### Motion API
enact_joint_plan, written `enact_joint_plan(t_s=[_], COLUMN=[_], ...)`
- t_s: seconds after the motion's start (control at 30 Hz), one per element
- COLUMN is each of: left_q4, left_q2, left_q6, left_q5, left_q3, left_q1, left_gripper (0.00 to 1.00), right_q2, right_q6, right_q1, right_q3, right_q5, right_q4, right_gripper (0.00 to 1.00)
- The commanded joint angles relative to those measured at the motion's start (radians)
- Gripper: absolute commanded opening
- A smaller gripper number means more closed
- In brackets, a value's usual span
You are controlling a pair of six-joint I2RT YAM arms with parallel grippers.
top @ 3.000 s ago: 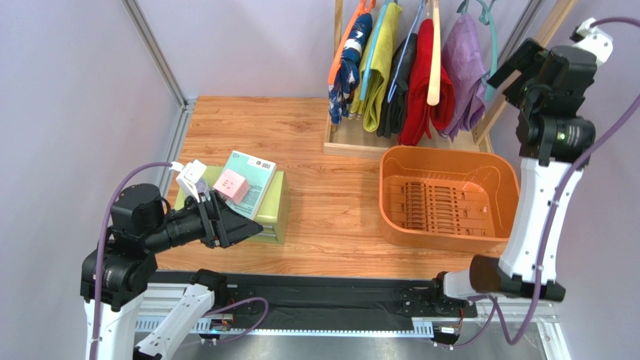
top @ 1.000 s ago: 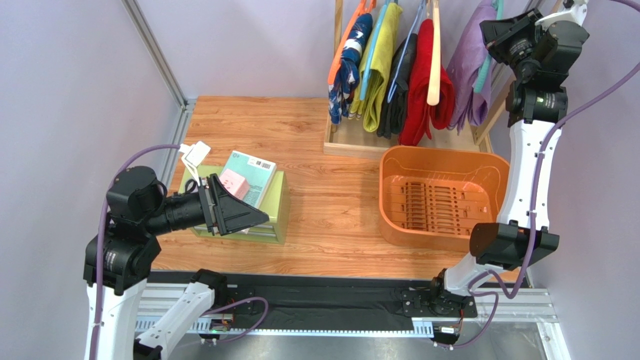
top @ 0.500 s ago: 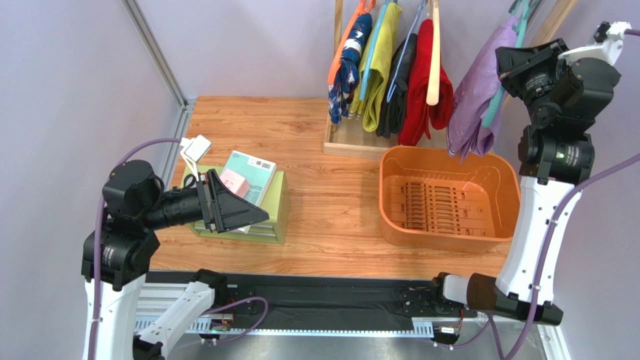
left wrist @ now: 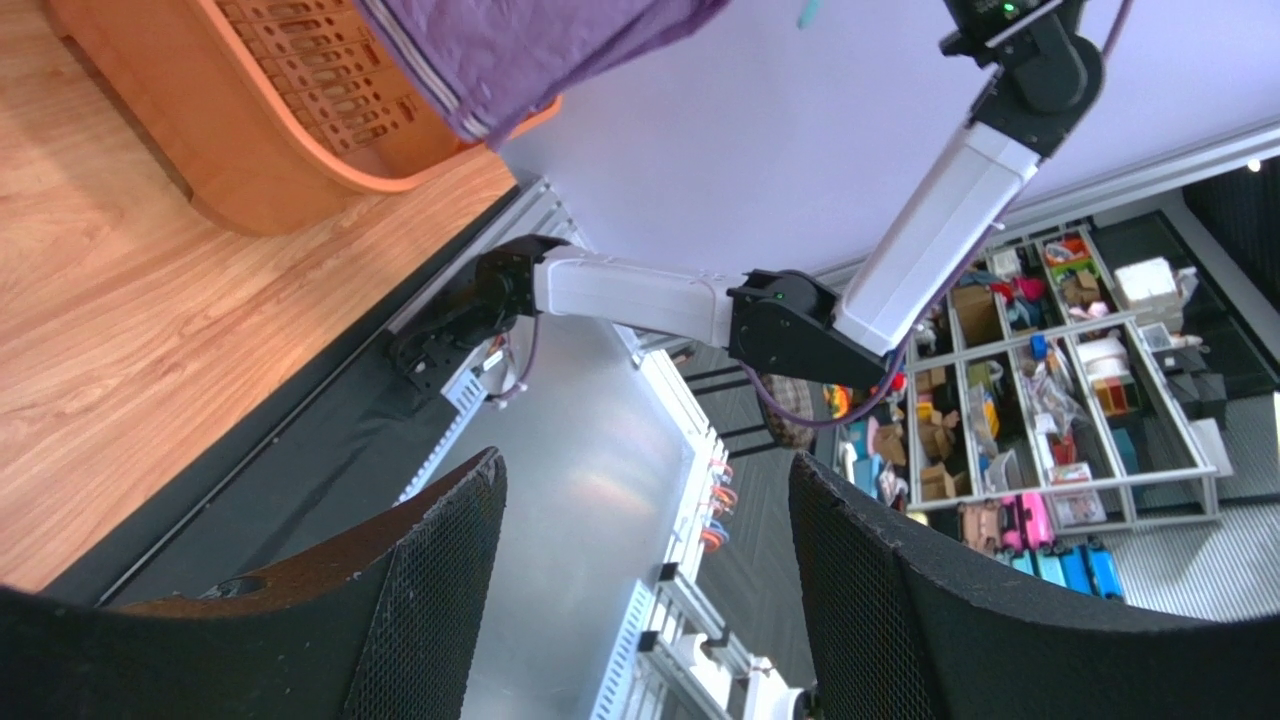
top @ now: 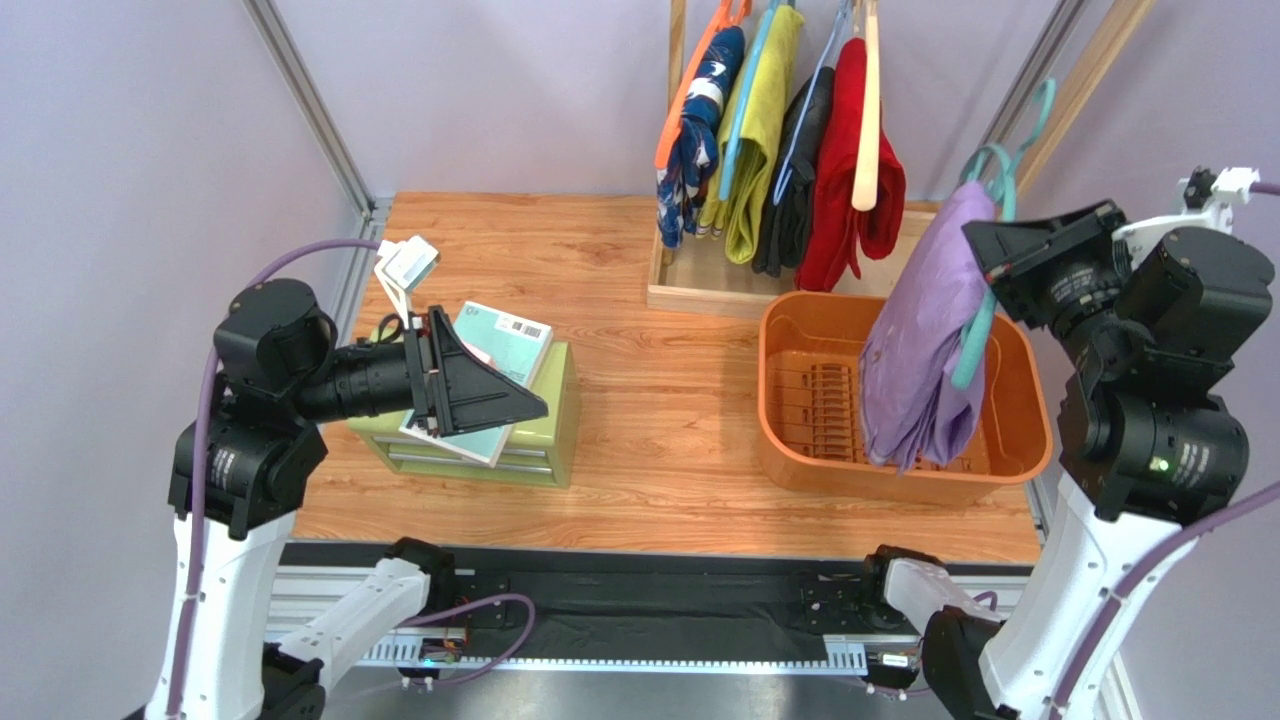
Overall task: Remove the trousers from the hanger
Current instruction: Pass the hanger from the right arm to the left
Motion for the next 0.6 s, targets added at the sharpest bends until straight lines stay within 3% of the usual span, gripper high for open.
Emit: enact_joint_plan(t_s=[0.0, 0.17, 0.37, 0.57], left_q4=[0.049, 0.092, 0.190, 0.430], left_q2=[0.036, 0.141, 0.201, 0.293], left_q6=[-0.004, 0.006, -0.045, -0.186], left_q5=[-0.100, -0.359, -0.388, -0.423], left_q3=[-0.015, 0.050, 0.106, 0.167], left_q1=[-0.128, -0.429, -0.504, -0.638], left_gripper=[0.74, 0.72, 0.73, 0.77], right_q2=[-0.037, -0.078, -0.108, -0.125], right_q6=[-0.012, -0.055, -0.093, -0.089], right_q1=[-0.003, -0.004, -0.003, -0.003], right_q3=[0.101, 0.108, 0.151, 0.173], right_q5=[-0.130, -0.301, -0.531, -0.717], right_q4=[-0.158, -0.322, -0.422, -0.469], right_gripper=[0.00, 0.00, 0.00, 0.00])
